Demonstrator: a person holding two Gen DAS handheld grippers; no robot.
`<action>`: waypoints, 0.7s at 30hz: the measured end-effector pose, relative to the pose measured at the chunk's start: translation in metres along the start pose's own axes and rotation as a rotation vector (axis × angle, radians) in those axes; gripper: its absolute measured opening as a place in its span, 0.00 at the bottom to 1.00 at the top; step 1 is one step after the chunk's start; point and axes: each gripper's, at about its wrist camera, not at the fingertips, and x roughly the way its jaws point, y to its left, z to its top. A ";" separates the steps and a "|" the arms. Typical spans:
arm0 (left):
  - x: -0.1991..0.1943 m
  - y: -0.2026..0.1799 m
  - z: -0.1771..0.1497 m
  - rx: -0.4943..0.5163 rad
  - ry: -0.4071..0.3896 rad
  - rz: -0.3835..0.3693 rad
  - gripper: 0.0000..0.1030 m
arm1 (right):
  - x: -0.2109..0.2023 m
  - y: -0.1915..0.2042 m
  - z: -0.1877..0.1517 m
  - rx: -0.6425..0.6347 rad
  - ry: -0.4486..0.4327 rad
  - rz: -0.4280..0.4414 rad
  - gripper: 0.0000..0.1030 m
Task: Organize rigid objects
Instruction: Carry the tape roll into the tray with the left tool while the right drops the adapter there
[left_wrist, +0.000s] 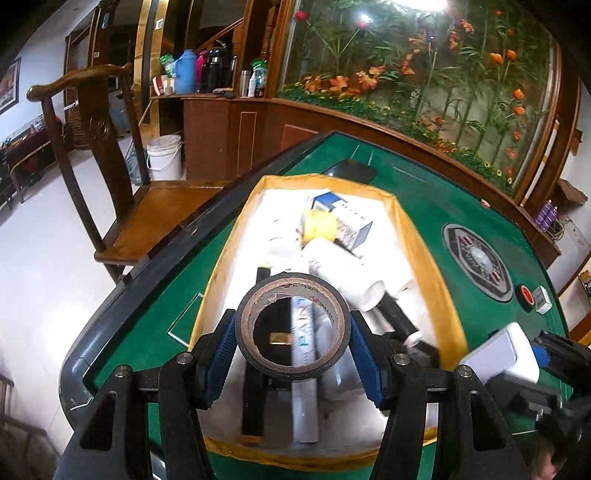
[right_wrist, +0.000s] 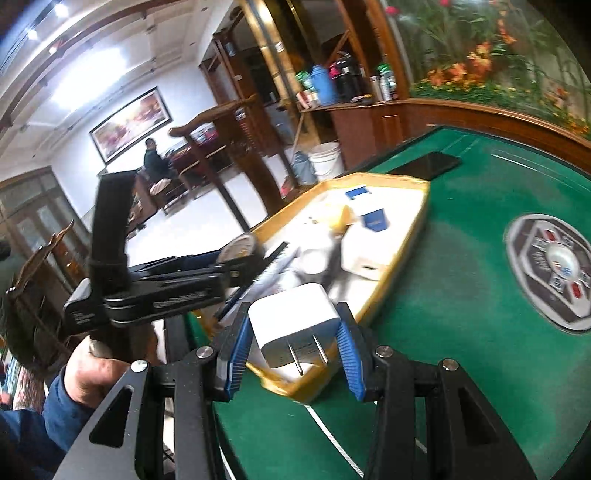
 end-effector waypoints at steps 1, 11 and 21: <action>0.000 0.001 -0.001 0.000 0.003 0.001 0.61 | 0.003 0.005 0.000 -0.011 0.008 0.005 0.42; 0.009 0.010 -0.006 0.009 0.009 0.033 0.61 | 0.030 0.026 -0.006 -0.060 0.066 -0.023 0.42; 0.015 0.009 -0.006 0.059 -0.006 0.019 0.62 | 0.048 0.011 0.003 -0.011 0.076 -0.052 0.42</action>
